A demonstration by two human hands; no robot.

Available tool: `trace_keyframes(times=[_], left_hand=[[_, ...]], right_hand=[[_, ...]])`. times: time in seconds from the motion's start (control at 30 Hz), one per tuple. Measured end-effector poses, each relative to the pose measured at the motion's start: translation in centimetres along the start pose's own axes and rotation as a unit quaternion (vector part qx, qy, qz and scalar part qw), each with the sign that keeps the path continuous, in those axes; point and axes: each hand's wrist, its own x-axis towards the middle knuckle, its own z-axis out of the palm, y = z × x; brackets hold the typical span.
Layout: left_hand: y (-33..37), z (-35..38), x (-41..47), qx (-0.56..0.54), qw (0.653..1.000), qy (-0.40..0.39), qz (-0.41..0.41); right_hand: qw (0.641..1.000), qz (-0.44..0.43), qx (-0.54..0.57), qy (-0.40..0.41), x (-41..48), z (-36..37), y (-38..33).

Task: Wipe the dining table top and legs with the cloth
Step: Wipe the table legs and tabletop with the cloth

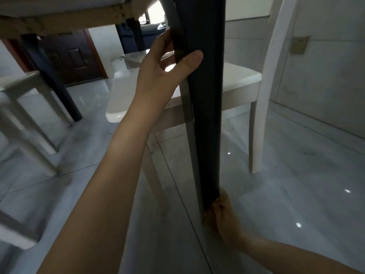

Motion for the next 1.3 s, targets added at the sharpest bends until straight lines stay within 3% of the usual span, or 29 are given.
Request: trace_keyframes(times=[0.03, 0.17, 0.3, 0.5, 0.67, 0.77, 0.97, 1.07, 1.2, 1.3], left_hand=[[0.0, 0.0, 0.0, -0.003, 1.0, 0.001, -0.001], [0.2, 0.0, -0.1, -0.015, 1.0, 0.002, -0.012], [0.2, -0.1, 0.0, -0.009, 1.0, -0.005, -0.017], [0.2, 0.1, 0.1, -0.03, 0.999, -0.01, -0.023], [0.4, 0.3, 0.1, -0.06, 0.998, -0.012, -0.028], [0.5, 0.5, -0.1, -0.066, 0.997, -0.003, -0.029], [0.4, 0.6, -0.1, -0.057, 0.998, 0.007, -0.035], [0.5, 0.6, -0.1, -0.059, 0.997, 0.006, -0.041], [1.1, 0.6, -0.3, -0.06, 0.997, -0.001, -0.046], [1.1, 0.4, -0.3, -0.063, 0.997, -0.006, -0.046]], right_hand=[[0.999, 0.018, -0.021, -0.024, -0.6, -0.3, 0.3], [0.985, 0.135, 0.068, -0.082, -0.6, -0.9, -0.7], [0.993, 0.084, 0.064, -0.057, -0.4, -1.2, -1.7], [0.993, -0.072, 0.089, -0.017, 0.7, -3.7, -8.3], [0.969, -0.187, 0.159, 0.034, 2.9, -6.2, -16.5], [0.953, -0.214, 0.199, 0.079, 4.3, -7.2, -20.8], [0.921, -0.3, 0.212, 0.13, 4.5, -6.2, -22.4], [0.908, -0.313, 0.238, 0.149, 3.6, -4.5, -20.8], [0.926, -0.231, 0.282, 0.098, 2.5, -3.7, -18.7], [0.929, -0.261, 0.249, 0.089, 2.2, -5.1, -19.1]])
